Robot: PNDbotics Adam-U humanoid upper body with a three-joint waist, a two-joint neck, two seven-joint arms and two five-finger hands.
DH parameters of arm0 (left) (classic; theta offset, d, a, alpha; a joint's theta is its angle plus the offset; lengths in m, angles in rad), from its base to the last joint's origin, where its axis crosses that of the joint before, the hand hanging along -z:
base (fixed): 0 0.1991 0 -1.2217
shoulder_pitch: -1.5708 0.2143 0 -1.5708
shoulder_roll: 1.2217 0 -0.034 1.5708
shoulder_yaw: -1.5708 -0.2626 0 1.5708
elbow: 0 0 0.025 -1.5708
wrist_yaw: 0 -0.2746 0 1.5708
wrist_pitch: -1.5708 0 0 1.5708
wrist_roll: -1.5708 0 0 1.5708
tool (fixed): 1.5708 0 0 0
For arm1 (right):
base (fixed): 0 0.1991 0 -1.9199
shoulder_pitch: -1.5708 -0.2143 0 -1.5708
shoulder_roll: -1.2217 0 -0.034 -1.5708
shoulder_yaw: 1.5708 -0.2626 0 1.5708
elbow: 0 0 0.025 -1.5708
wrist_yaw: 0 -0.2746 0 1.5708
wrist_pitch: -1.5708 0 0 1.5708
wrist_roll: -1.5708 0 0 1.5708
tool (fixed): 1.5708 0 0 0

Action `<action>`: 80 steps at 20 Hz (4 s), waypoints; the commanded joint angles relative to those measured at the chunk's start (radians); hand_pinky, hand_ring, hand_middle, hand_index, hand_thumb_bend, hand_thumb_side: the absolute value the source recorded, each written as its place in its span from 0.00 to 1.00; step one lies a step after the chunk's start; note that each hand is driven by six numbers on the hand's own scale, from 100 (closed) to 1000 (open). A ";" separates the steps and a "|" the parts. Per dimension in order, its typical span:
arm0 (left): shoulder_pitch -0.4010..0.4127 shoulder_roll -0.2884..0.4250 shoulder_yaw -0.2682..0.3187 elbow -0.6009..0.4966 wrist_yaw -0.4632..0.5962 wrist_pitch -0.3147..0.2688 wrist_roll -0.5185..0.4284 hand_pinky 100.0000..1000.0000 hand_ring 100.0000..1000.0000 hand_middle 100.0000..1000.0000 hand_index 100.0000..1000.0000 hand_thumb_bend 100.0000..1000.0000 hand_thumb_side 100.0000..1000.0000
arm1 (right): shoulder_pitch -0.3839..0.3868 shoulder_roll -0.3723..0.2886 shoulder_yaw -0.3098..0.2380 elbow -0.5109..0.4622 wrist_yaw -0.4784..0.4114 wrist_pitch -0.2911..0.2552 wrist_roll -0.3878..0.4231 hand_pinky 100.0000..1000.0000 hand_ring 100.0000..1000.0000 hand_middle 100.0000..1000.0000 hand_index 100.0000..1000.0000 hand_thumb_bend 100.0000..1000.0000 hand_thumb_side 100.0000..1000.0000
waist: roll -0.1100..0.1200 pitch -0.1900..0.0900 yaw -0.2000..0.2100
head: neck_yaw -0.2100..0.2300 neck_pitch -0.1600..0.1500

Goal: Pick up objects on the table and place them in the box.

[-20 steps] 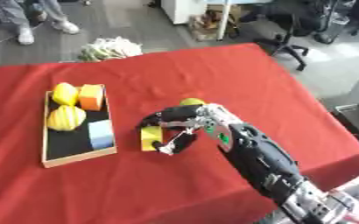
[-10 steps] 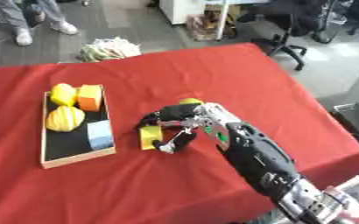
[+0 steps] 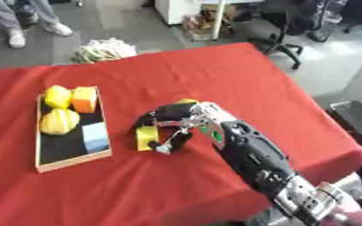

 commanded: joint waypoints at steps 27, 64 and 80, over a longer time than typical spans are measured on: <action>-0.029 0.020 -0.022 -0.014 0.013 0.007 -0.032 0.61 0.47 0.50 0.79 0.00 0.87 | -0.339 0.030 0.013 0.013 -0.407 -0.056 0.216 0.32 0.37 0.59 0.73 0.00 0.12 | -0.004 -0.005 0.091 | 0.028 -0.004; -0.036 0.015 -0.025 -0.016 0.017 0.010 -0.038 0.62 0.47 0.50 0.79 0.00 0.87 | -0.331 0.201 0.054 0.163 -0.004 -0.132 0.248 0.89 0.94 0.95 0.98 0.00 0.38 | -0.004 -0.005 0.105 | 0.009 -0.004; -0.031 0.014 -0.021 -0.016 0.016 0.008 -0.035 0.62 0.47 0.50 0.79 0.00 0.87 | -0.338 0.150 0.032 0.081 -0.039 -0.132 0.183 0.94 0.97 1.00 1.00 0.00 0.29 | -0.003 -0.008 0.091 | 0.017 -0.004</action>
